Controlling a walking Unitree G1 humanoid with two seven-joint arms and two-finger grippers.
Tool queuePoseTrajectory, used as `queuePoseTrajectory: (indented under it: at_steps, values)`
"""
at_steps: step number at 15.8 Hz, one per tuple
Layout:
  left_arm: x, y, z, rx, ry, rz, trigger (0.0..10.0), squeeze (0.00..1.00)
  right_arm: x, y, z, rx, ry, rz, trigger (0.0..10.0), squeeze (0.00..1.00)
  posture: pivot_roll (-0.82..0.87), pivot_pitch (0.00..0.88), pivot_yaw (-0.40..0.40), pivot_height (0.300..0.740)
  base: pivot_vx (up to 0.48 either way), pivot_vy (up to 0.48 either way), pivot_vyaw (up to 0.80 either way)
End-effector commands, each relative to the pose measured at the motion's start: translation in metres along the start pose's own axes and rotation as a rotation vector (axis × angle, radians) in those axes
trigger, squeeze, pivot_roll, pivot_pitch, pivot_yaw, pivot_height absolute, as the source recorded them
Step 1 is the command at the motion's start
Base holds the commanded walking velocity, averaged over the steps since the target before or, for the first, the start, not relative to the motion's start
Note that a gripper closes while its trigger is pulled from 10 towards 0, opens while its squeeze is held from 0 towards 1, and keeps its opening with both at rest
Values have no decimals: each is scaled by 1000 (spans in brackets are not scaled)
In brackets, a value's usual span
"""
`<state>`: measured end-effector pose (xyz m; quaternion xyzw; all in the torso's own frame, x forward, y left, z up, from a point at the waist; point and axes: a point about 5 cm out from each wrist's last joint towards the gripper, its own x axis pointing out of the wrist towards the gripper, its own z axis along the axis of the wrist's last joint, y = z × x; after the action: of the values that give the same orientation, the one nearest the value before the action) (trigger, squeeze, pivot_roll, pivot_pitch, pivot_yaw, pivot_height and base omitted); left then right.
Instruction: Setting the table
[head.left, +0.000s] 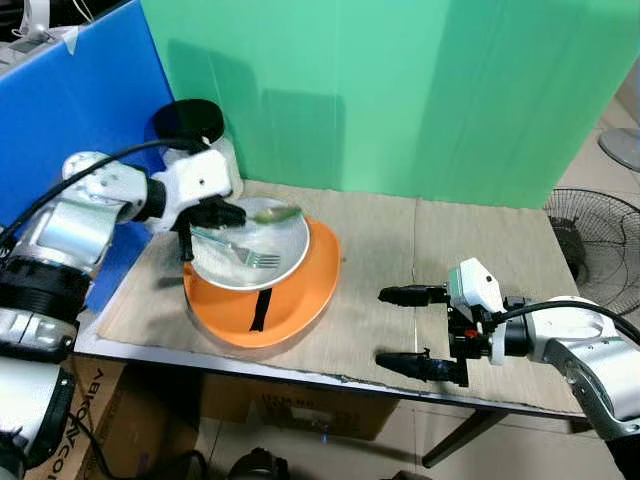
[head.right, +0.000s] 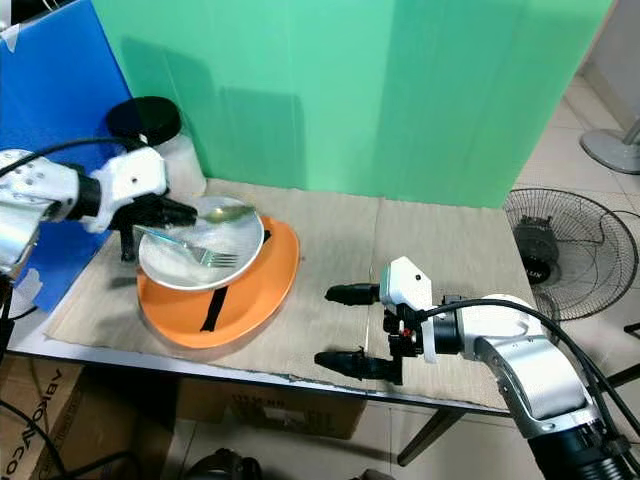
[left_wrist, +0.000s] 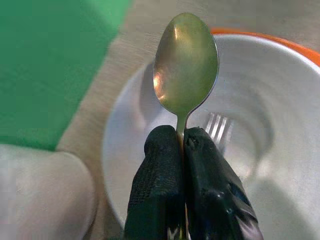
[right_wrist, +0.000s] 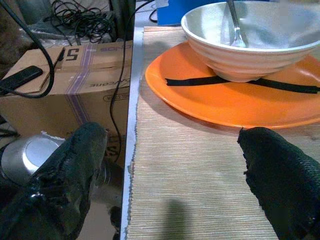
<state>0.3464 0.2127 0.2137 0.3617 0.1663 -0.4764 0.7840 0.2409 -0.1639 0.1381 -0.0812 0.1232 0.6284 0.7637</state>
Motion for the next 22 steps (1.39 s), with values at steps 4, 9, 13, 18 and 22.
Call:
queuePoseTrajectory:
  at_steps: [4, 9, 13, 18, 22]
  values:
    - [-17, 6, 13, -155, -204, 185, 0, 0, 2, 3, 8, 28, -88, -49, 10000, 0, -52, 38, 74, 740, 0, 0, 0]
    - [-27, -3, 35, -372, -526, 400, 0, 0, 7, 6, 13, 146, -227, -226, 10000, 0, -48, 44, 81, 740, 0, 0, 0]
    - [-20, -40, 49, -471, -605, 553, 0, 0, 17, 7, 13, 212, -293, -485, 10000, 0, -39, 50, 74, 740, 0, 0, 0]
    - [2, -76, 56, -522, -591, 716, 10000, 0, 26, 6, 17, 264, -361, -736, 10000, 0, -26, 47, 75, 740, 0, 0, -480]
    - [20, -102, 45, -557, -423, 798, 10000, 0, 21, -2, 16, 247, -290, -843, 10000, 0, -34, 45, 79, 740, 0, 0, -800]
